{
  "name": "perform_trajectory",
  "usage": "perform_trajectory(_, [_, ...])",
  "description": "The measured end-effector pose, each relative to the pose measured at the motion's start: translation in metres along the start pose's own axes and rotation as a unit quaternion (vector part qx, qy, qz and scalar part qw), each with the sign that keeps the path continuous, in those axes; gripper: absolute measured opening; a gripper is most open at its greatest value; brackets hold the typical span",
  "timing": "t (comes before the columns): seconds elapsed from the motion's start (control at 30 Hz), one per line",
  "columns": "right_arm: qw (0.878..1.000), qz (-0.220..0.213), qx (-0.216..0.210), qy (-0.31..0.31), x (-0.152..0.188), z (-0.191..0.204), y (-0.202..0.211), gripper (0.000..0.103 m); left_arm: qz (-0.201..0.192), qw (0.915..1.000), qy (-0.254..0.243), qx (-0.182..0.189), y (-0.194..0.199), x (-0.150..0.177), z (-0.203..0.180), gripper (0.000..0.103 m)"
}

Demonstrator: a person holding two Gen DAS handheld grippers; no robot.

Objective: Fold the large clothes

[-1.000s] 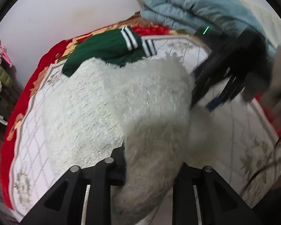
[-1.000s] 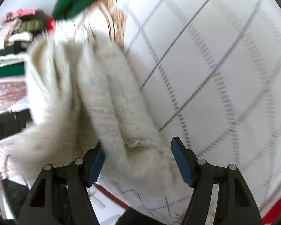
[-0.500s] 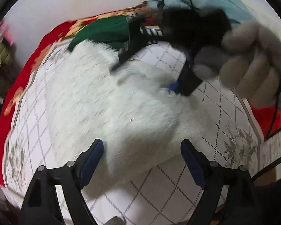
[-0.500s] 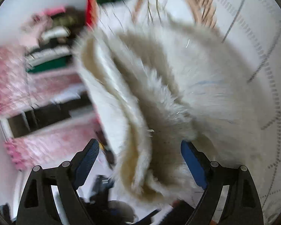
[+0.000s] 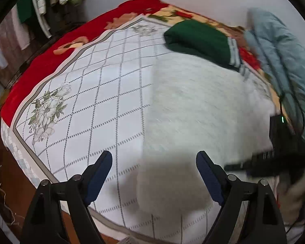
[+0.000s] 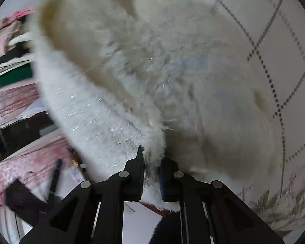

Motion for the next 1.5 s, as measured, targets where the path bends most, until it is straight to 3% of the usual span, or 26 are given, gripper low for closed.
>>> perform_trajectory(0.07, [1.0, 0.007, -0.005, 0.013, -0.012, 0.012, -0.002, 0.016, 0.003, 0.9999, 0.003, -0.012, -0.015, -0.011, 0.004, 0.084])
perform_trajectory(0.17, [0.998, -0.018, -0.015, 0.052, -0.021, 0.023, 0.029, 0.049, 0.019, 0.9996, 0.001, -0.019, -0.037, -0.02, 0.007, 0.084])
perform_trajectory(0.2, [0.997, -0.05, -0.013, 0.062, -0.024, 0.028, 0.047, 0.065, 0.024, 0.9995, -0.001, -0.019, -0.045, -0.023, 0.005, 0.084])
perform_trajectory(0.23, [0.994, -0.081, -0.011, 0.067, -0.029, 0.031, 0.06, 0.073, 0.027, 0.9995, -0.002, -0.019, -0.05, -0.024, 0.004, 0.084])
perform_trajectory(0.3, [0.989, -0.125, -0.008, 0.078, -0.043, 0.037, 0.083, 0.076, 0.026, 0.9996, 0.0, -0.007, -0.054, -0.024, 0.001, 0.084])
perform_trajectory(0.43, [0.985, -0.144, -0.033, 0.083, -0.094, 0.051, 0.084, 0.076, 0.029, 0.9995, -0.01, -0.007, -0.055, -0.023, -0.004, 0.084])
perform_trajectory(0.53, [0.987, -0.11, -0.047, 0.105, -0.119, 0.051, 0.068, 0.076, 0.032, 0.9994, -0.012, -0.006, -0.055, -0.023, -0.001, 0.084])
perform_trajectory(0.6, [0.985, -0.081, -0.078, 0.132, -0.124, 0.066, 0.047, 0.076, 0.035, 0.9992, -0.017, -0.009, -0.057, -0.025, -0.003, 0.084])
perform_trajectory(0.63, [0.983, -0.075, -0.074, 0.151, -0.125, 0.079, 0.04, 0.068, 0.034, 0.9991, -0.021, -0.011, -0.058, -0.025, -0.003, 0.084])
perform_trajectory(0.7, [0.98, -0.066, -0.036, 0.185, -0.124, 0.096, 0.03, 0.028, 0.037, 0.9987, -0.028, -0.022, -0.059, -0.024, -0.003, 0.084])
perform_trajectory(0.83, [0.986, -0.074, -0.082, 0.127, -0.107, 0.096, 0.046, 0.016, 0.037, 0.999, -0.02, -0.018, -0.053, -0.023, -0.002, 0.084])
perform_trajectory(0.93, [0.984, -0.082, -0.139, 0.073, -0.081, 0.091, 0.069, 0.015, 0.031, 0.9994, -0.015, -0.007, -0.045, -0.022, -0.006, 0.086])
perform_trajectory(1.0, [0.985, -0.084, -0.143, 0.036, -0.071, 0.075, 0.067, 0.015, 0.037, 0.999, -0.022, -0.01, -0.047, -0.019, -0.011, 0.086])
perform_trajectory(1.13, [0.995, -0.095, 0.002, -0.012, -0.084, 0.026, 0.025, 0.016, 0.066, 0.9975, -0.027, 0.003, -0.066, -0.011, -0.016, 0.087])
perform_trajectory(1.2, [0.997, -0.077, 0.017, -0.028, -0.096, 0.015, 0.006, 0.017, 0.071, 0.9968, -0.037, 0.002, -0.073, -0.009, -0.022, 0.088])
perform_trajectory(1.27, [0.997, -0.072, 0.027, -0.018, -0.105, 0.028, 0.01, 0.022, 0.07, 0.9962, -0.052, -0.004, -0.076, -0.01, -0.028, 0.087])
perform_trajectory(1.33, [0.996, -0.072, 0.044, -0.001, -0.103, 0.045, 0.028, 0.036, 0.07, 0.9958, -0.058, -0.007, -0.076, -0.012, -0.031, 0.087])
perform_trajectory(1.4, [0.992, -0.095, 0.081, 0.007, -0.091, 0.053, 0.056, 0.043, 0.073, 0.9957, -0.055, -0.009, -0.075, -0.017, -0.03, 0.087])
perform_trajectory(1.5, [0.987, -0.141, 0.072, 0.029, -0.074, 0.071, 0.105, 0.043, 0.079, 0.9954, -0.052, -0.014, -0.068, -0.023, -0.027, 0.087])
Point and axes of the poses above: each gripper's, at about its wrist camera, not at the fingertips, and y roughly against the way its jaws point, z to its left, x to its underside, the point moved 1 cm from there along -y, roughly the way its jaws point, and after that the axes turned 12 degrees about x, right-handed, at the moved point
